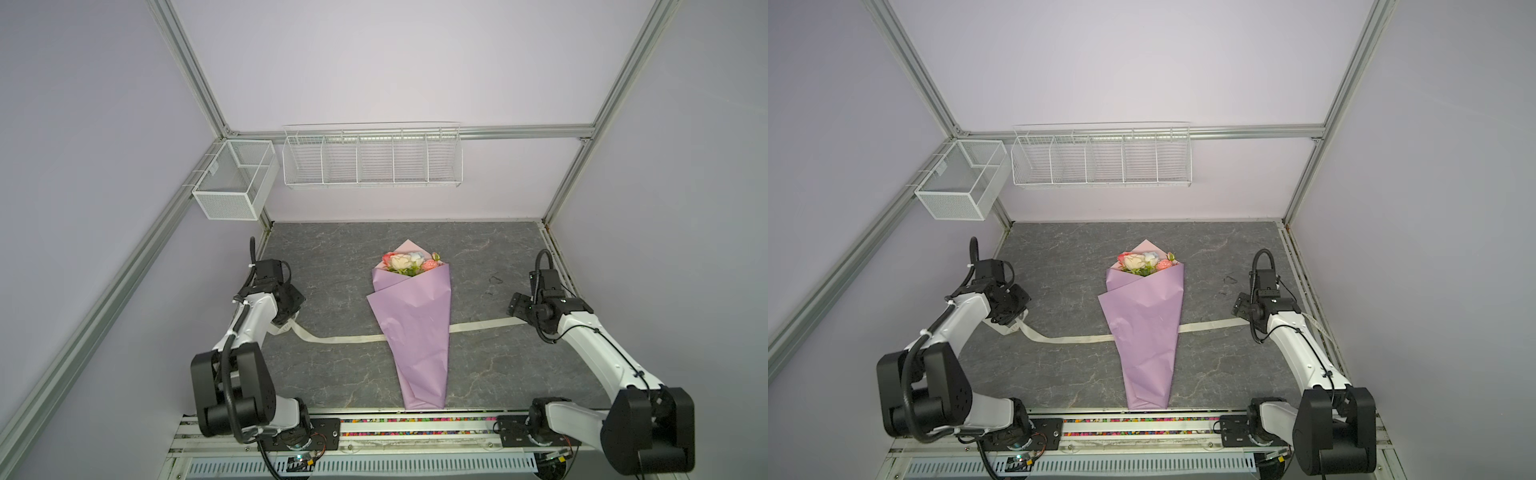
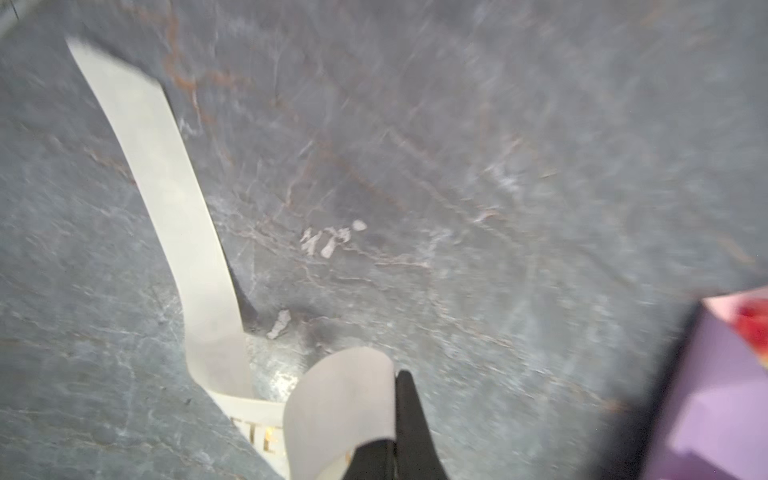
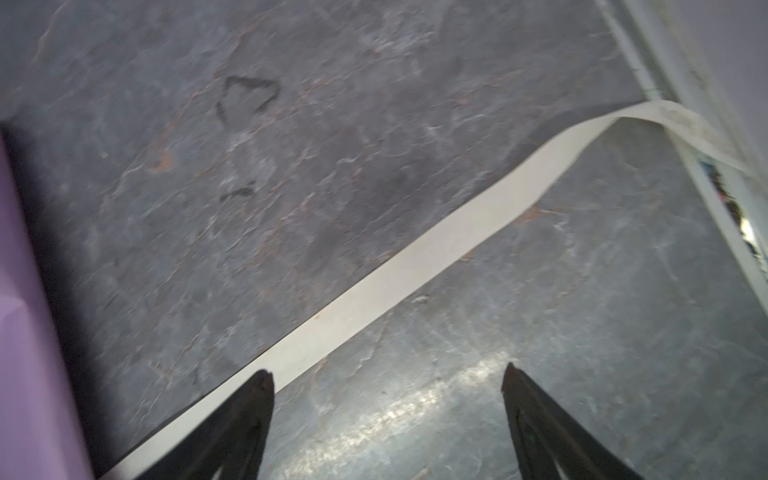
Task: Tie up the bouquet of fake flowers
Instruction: 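Grasp the cream ribbon ends with the left and right grippers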
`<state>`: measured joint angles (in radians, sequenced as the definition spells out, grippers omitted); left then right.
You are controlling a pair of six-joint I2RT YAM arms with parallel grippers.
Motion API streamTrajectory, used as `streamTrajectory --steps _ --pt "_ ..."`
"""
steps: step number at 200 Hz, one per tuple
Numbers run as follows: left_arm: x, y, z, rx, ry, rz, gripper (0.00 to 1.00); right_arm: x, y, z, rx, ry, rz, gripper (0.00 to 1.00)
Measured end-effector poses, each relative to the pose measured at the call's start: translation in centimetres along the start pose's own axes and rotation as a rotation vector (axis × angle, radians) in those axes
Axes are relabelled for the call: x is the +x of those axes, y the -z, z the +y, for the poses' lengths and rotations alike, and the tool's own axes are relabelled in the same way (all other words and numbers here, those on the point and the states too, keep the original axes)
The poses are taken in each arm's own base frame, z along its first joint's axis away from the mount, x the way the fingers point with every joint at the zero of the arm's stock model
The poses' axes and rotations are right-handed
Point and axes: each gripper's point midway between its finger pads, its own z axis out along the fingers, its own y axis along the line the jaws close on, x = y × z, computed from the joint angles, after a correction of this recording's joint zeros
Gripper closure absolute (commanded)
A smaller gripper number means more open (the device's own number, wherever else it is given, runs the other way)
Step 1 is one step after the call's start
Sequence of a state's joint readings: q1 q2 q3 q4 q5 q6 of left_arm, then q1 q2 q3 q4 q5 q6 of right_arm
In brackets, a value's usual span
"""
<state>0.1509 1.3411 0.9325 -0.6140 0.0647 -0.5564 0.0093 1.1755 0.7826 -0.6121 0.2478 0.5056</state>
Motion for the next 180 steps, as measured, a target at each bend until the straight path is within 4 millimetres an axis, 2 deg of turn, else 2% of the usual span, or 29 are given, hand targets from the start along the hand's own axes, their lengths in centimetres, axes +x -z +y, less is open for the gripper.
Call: streamTrajectory --steps 23,43,87,125,139,161,180 --pt "-1.4 4.3 -2.6 0.155 -0.026 -0.113 1.00 -0.6 0.4 -2.1 0.025 -0.091 -0.018 0.11" --pt "-1.0 5.9 -3.5 0.236 -0.034 -0.139 1.00 -1.0 0.3 -3.2 0.023 -0.152 -0.013 0.11" --pt "2.7 4.5 -4.0 0.337 0.047 -0.006 1.00 -0.6 -0.9 -4.0 -0.013 -0.218 0.064 0.00" --pt "5.7 3.3 -4.4 0.421 0.132 0.115 1.00 -0.6 -2.4 -4.2 -0.032 -0.229 0.137 0.16" --pt "6.1 3.3 -4.5 0.440 0.142 0.130 1.00 -0.7 -3.0 -4.4 -0.027 -0.229 0.151 0.16" --pt "6.1 3.8 -5.0 0.475 0.146 0.126 1.00 -1.2 -4.0 -5.0 0.017 -0.223 0.176 0.09" --pt "5.9 4.3 -5.3 0.497 0.138 0.112 1.00 -2.5 -4.6 -6.5 0.083 -0.235 0.163 0.08"
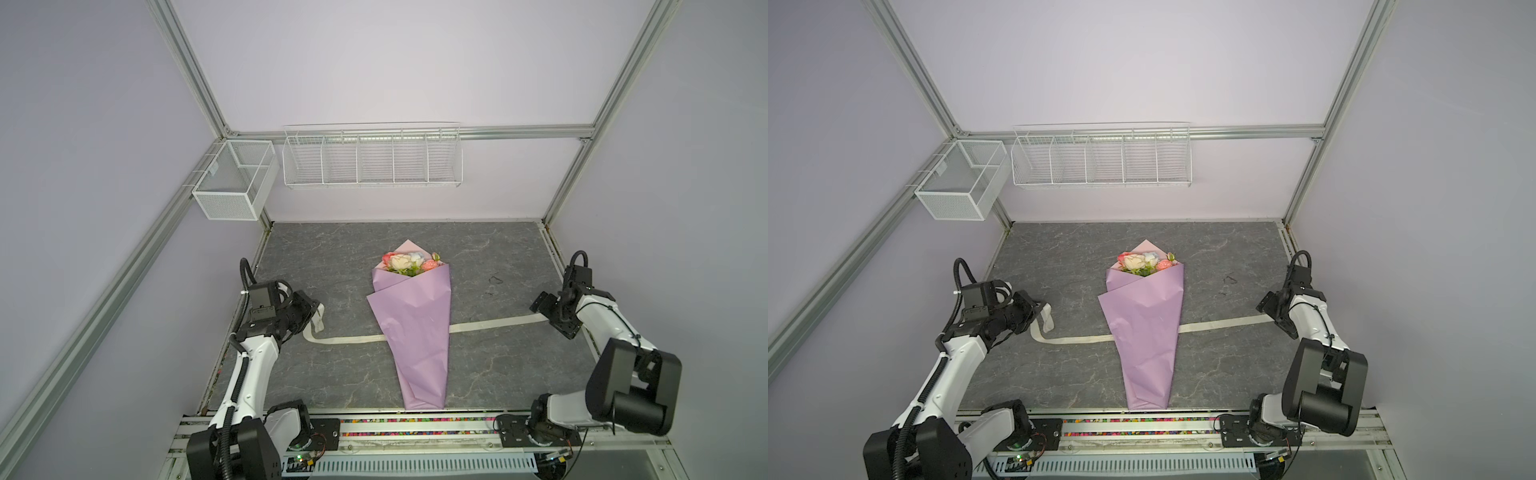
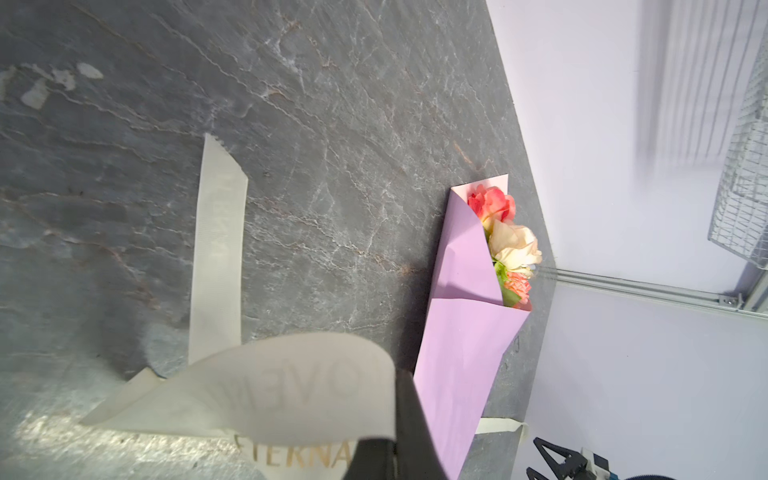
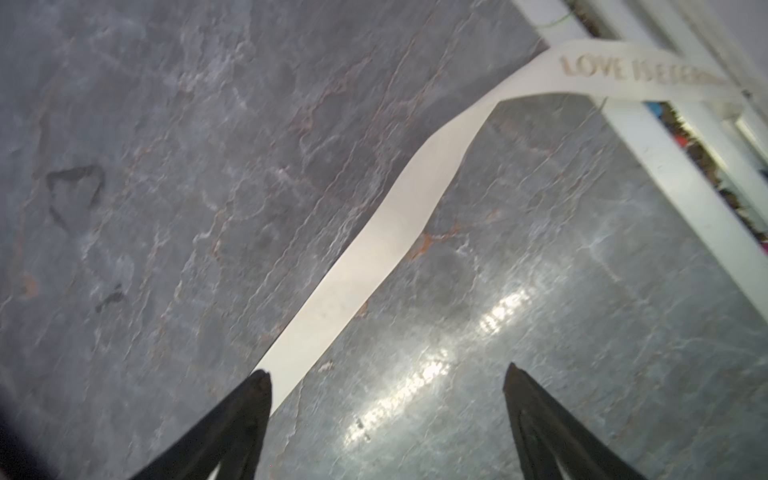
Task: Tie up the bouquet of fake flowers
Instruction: 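Grasp the cream ribbon ends with the left and right grippers, then lift both ribbon ends up and over toward the top of the cone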
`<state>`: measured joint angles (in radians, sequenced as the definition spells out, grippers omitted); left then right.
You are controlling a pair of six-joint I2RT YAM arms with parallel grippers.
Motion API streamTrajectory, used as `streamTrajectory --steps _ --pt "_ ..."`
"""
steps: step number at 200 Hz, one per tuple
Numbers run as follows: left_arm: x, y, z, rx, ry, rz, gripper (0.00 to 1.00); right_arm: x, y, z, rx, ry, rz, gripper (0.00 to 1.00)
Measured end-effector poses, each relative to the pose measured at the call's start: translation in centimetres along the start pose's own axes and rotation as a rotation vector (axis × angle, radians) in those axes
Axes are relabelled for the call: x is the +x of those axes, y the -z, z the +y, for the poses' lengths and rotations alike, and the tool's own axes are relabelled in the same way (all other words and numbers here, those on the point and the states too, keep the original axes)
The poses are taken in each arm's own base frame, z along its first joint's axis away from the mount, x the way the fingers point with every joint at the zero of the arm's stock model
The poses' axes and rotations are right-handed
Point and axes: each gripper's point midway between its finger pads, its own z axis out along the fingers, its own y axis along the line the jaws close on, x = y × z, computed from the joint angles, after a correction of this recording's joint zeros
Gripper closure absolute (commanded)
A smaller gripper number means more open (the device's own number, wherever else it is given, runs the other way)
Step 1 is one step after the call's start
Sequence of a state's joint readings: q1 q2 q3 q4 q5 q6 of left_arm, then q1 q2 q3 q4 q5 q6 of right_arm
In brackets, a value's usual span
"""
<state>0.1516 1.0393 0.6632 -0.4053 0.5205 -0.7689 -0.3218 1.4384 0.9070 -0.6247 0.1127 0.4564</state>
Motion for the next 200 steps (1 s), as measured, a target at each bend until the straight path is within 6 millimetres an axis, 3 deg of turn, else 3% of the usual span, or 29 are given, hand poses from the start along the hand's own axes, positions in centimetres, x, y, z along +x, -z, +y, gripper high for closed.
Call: streamTrajectory --steps 29,50,84,150,163,189,200 --pt "-0.2 1.1 -0.8 0.022 -0.031 -0.037 1.00 -2.4 -0.4 -2.2 0.036 -0.072 -0.003 0.12" --pt "0.0 1.5 -0.9 0.042 -0.044 -0.061 1.00 -3.7 -1.7 -1.8 0.028 -0.077 0.025 0.12" --pt "0.4 1.4 -0.5 0.040 -0.039 -0.052 1.00 -4.1 -4.1 -1.2 0.043 -0.057 0.088 0.12" --pt "0.5 1.6 -0.8 0.056 -0.039 -0.051 1.00 -3.2 -6.6 -0.1 0.106 0.032 0.170 0.15" --pt "0.5 1.6 -0.9 0.056 -0.039 -0.052 1.00 -3.5 -6.8 0.3 0.108 0.049 0.168 0.26" --pt "0.5 1.6 -0.9 0.056 -0.040 -0.052 1.00 -3.8 -7.0 1.0 0.105 0.084 0.166 0.35" --pt "0.5 1.6 -0.9 0.056 -0.040 -0.052 1.00 -3.7 -6.9 1.2 0.107 0.107 0.166 0.51"
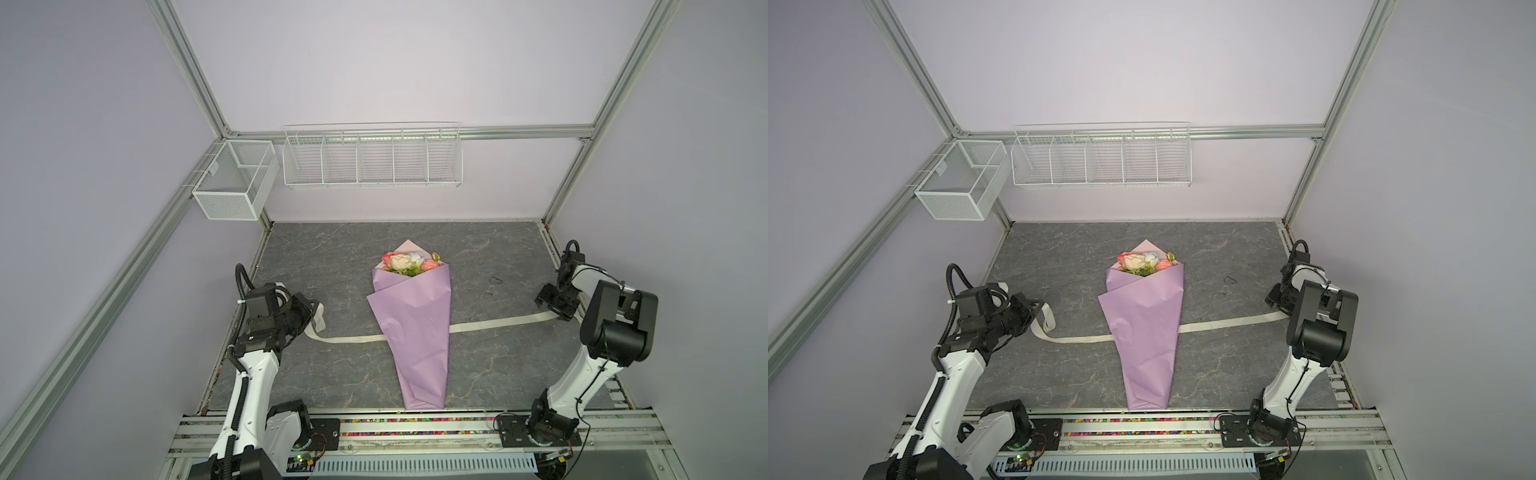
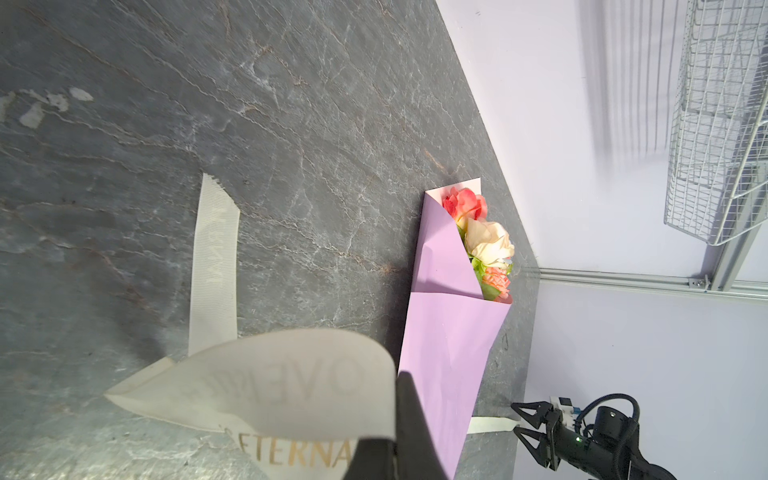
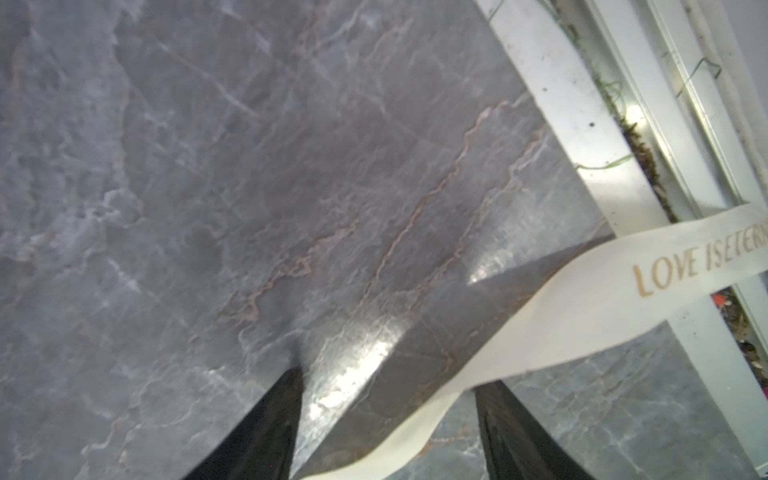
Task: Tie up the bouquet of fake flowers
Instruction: 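Lift both ribbon ends up and over toward the top of the cone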
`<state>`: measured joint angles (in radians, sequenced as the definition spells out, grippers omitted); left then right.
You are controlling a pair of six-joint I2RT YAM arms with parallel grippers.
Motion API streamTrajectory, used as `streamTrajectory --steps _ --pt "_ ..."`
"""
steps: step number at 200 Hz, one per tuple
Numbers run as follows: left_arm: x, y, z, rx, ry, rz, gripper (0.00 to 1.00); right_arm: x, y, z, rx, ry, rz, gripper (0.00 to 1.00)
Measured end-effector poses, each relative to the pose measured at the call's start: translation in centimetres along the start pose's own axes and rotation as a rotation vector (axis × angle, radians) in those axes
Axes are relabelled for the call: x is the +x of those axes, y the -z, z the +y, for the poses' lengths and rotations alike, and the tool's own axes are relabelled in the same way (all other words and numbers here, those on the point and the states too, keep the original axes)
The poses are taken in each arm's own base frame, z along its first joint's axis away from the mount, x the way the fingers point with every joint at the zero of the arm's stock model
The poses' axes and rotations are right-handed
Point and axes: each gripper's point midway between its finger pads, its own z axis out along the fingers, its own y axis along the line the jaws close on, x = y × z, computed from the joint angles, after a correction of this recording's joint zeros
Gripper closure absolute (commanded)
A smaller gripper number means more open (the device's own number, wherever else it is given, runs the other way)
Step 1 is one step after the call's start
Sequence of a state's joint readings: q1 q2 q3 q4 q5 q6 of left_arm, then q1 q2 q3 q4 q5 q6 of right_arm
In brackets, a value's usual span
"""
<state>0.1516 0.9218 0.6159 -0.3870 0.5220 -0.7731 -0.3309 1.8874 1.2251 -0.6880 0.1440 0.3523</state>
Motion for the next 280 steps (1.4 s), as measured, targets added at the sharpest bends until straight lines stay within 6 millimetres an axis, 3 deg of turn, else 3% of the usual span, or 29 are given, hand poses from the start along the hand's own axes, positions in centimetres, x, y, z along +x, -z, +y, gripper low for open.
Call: streamTrajectory --steps 18,32,56,93,108,136,164,191,229,256,280 --pt "-0.1 0.1 -0.2 0.000 -0.001 0.000 1.00 0.2 0.0 0.4 -0.010 0.016 0.002 0.81" --pt "-0.4 0.4 -0.7 0.003 -0.008 -0.004 1.00 0.6 0.3 1.0 -0.051 0.026 0.000 0.93" --pt "-1.5 1.6 -2.8 0.020 -0.045 -0.028 1.00 1.8 2.3 2.1 -0.154 0.020 -0.013 0.93" --pt "-3.9 3.9 -5.9 0.036 -0.107 -0.119 1.00 0.6 10.9 4.6 -0.336 0.043 -0.223 0.93" --pt "-4.4 4.9 -6.3 0.020 -0.119 -0.154 1.00 1.1 13.2 5.3 -0.397 0.057 -0.274 0.93" --pt "-5.3 6.2 -7.1 -0.005 -0.149 -0.198 1.00 3.3 13.6 6.2 -0.469 0.074 -0.254 0.94" --pt "-5.2 6.3 -7.3 -0.008 -0.153 -0.187 1.00 5.8 13.8 7.0 -0.535 0.100 -0.223 0.93" --pt "-4.9 6.2 -7.8 0.027 -0.128 -0.164 1.00 7.2 17.8 9.1 -0.654 0.173 -0.307 0.94" --pt "-3.9 5.4 -9.6 0.133 -0.111 -0.073 1.00 10.5 23.5 13.8 -0.825 0.362 -0.383 0.93" --pt "-2.5 5.1 -10.9 0.186 -0.120 0.002 1.00 13.9 26.0 17.5 -0.911 0.510 -0.368 0.93" --pt "-2.1 6.5 -13.4 0.229 -0.165 0.002 1.00 17.2 26.9 20.1 -0.945 0.626 -0.340 0.93"
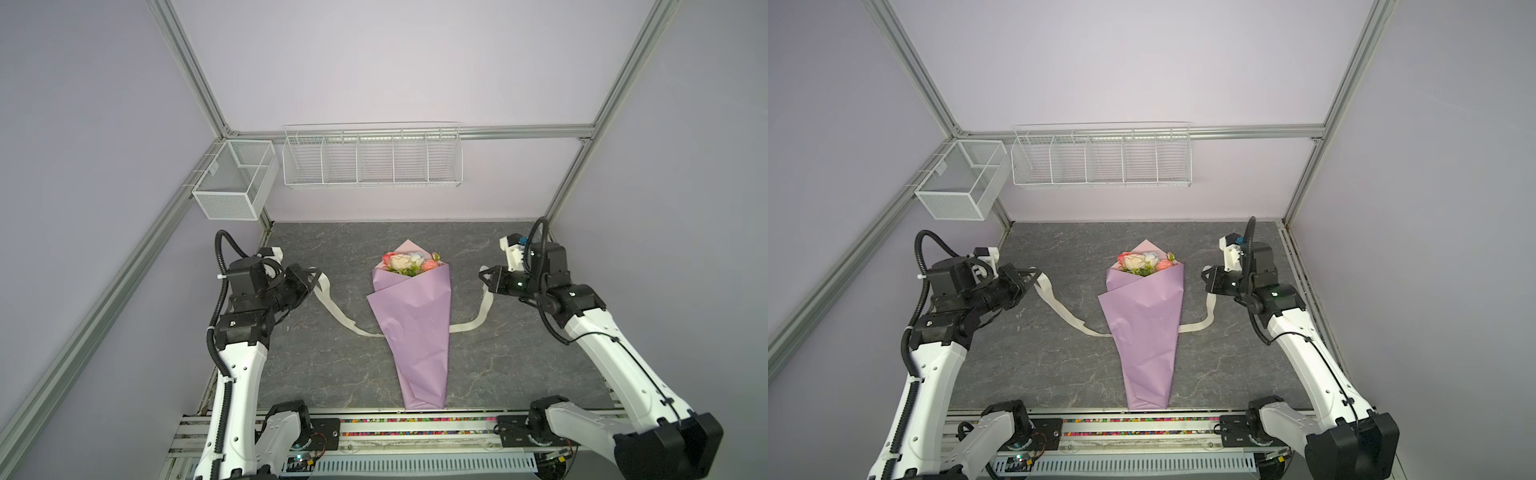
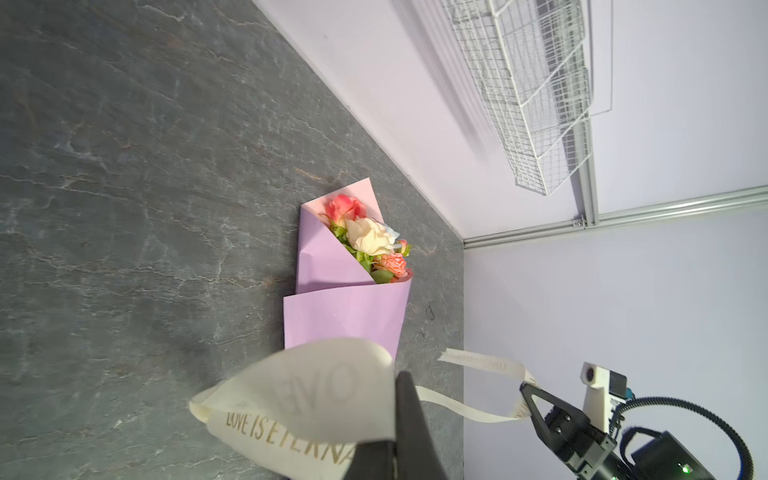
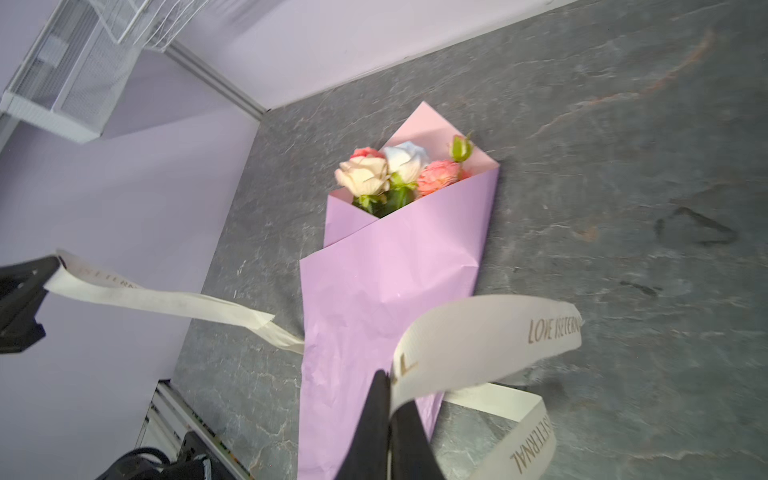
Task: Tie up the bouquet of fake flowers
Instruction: 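Lift both ribbon ends up and over toward the top of the cone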
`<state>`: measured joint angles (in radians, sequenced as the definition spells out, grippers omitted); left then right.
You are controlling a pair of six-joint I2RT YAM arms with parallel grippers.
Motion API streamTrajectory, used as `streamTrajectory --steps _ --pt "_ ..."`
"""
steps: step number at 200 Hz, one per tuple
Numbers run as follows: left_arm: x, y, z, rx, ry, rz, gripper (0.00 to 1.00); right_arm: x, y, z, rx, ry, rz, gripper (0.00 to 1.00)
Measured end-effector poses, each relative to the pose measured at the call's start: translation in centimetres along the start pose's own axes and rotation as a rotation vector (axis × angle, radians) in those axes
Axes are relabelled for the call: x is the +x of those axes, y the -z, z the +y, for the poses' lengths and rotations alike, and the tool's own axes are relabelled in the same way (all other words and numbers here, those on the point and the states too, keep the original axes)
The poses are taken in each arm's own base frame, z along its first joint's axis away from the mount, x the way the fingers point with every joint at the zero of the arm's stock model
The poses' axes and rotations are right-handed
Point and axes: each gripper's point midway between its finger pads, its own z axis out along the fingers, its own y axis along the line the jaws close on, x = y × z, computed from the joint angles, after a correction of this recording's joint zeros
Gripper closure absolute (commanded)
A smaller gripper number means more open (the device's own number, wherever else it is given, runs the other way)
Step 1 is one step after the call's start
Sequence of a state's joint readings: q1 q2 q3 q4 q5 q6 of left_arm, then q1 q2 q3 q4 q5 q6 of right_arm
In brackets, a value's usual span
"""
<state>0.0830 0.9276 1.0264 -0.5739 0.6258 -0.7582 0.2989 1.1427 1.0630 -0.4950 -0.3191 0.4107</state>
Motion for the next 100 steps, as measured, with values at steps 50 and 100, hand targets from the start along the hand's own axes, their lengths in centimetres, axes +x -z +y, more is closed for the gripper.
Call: streamTrajectory --steps 50,100 --pt "-1.8 4.1 -3.6 -0.016 -0.086 -0.128 1.00 1.4 -2.2 2.6 -0.012 0.069 0.065 0.93" --pt "-1.3 5.6 -1.2 -0.153 -0.079 -0.169 1.00 1.5 -2.8 3.5 -0.009 0.092 0.072 0.93"
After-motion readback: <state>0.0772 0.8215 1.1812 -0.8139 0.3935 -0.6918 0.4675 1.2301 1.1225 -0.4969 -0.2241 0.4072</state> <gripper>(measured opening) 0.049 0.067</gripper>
